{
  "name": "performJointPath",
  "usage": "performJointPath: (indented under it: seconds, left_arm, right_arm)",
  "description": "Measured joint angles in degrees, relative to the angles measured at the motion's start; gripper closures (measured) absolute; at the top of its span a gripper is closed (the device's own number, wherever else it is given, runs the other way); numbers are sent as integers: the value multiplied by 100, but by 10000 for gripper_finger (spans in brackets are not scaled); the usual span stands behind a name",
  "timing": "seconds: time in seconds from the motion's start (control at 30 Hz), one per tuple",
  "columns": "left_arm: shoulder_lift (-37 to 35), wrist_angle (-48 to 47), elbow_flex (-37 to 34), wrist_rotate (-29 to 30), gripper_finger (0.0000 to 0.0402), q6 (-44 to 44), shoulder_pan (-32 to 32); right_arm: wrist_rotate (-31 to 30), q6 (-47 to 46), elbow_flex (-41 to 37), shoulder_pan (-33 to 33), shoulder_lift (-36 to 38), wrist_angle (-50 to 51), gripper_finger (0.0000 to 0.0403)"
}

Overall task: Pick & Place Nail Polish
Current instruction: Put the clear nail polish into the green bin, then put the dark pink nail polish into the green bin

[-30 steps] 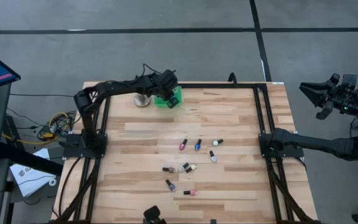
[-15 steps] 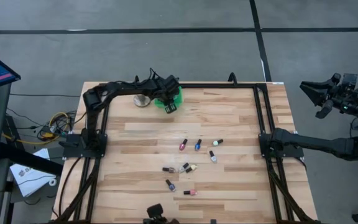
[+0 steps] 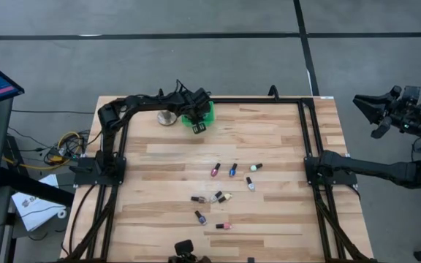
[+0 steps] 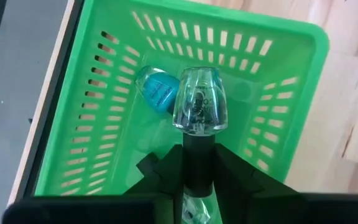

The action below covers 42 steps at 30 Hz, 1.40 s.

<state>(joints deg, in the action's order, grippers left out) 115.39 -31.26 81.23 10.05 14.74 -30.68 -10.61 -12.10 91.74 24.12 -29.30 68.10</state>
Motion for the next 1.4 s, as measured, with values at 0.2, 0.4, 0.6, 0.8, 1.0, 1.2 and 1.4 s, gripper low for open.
performJointPath:
  seconds: [0.2, 0.4, 0.6, 0.8, 1.0, 1.2, 1.4]
  left_arm:
    - [0, -1, 0, 179, 309, -2, 0]
    - [-139, 4, 12, 224, 249, -45, 36]
    - [-827, -129, 11, 205, 186, -54, 206]
    - [-1872, -139, 13, -147, 159, -740, 721]
    - [-2380, -128, 11, 82, 167, -1290, 1598]
    - [-2212, -108, -32, 249, 171, -1848, 2345]
    - [-1736, -69, -430, 211, 167, -2705, 2714]
  right_arm:
    - [0, 0, 0, -1, 0, 0, 327]
    - [0, 0, 0, 0, 0, 0, 327]
    - [2, 0, 0, 0, 0, 0, 327]
    - [2, 0, 0, -2, 0, 0, 327]
    - [2, 0, 0, -2, 0, 0, 327]
    - [2, 0, -3, -2, 0, 2, 327]
    - [4, 0, -4, -2, 2, 58, 327]
